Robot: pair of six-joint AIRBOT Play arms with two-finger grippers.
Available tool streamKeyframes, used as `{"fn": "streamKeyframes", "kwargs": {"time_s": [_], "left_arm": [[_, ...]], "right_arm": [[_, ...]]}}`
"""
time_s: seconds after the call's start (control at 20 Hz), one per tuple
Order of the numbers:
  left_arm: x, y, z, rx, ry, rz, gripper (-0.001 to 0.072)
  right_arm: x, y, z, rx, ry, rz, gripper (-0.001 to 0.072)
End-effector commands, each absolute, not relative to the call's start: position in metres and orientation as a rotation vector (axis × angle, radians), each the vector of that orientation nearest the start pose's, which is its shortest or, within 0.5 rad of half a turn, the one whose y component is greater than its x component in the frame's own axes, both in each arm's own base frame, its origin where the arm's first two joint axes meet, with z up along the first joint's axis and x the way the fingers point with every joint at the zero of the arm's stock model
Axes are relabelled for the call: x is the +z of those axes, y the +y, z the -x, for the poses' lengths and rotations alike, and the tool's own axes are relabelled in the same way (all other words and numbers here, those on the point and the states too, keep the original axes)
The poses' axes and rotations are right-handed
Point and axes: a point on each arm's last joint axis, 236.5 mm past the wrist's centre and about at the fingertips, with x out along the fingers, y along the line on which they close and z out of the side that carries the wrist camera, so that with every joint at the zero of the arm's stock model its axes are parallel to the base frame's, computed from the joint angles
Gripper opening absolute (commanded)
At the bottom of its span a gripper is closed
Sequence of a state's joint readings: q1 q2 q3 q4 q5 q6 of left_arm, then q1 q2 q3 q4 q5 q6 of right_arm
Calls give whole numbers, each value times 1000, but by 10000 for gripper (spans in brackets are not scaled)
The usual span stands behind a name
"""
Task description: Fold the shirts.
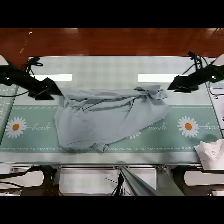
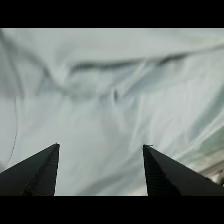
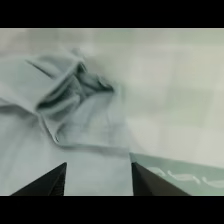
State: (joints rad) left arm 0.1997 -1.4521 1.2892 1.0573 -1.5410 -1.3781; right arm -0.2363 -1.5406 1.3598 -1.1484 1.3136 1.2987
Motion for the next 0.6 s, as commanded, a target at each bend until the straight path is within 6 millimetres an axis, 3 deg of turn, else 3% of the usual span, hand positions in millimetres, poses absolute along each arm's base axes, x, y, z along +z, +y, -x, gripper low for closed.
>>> {"fn": "streamKeyframes", "kwargs": {"time_s": [0.0,0.15,0.3,0.45,0.55], "left_arm": [[4,-10,-272,-227,1708,400,583],[-25,-17,-205,-176,1755,473,584],[-57,-29,-149,-195,1843,525,585],[-83,-38,-121,-196,1899,586,600],[-94,-49,-116,-227,1899,621,602]], "right_arm": [[-8,-48,-365,189,1470,-361,491],[-25,-73,-344,125,1483,-450,490],[-35,-63,-338,181,1469,-522,490],[-29,-41,-345,285,1422,-569,490],[-27,-39,-346,297,1412,-577,490]]}}
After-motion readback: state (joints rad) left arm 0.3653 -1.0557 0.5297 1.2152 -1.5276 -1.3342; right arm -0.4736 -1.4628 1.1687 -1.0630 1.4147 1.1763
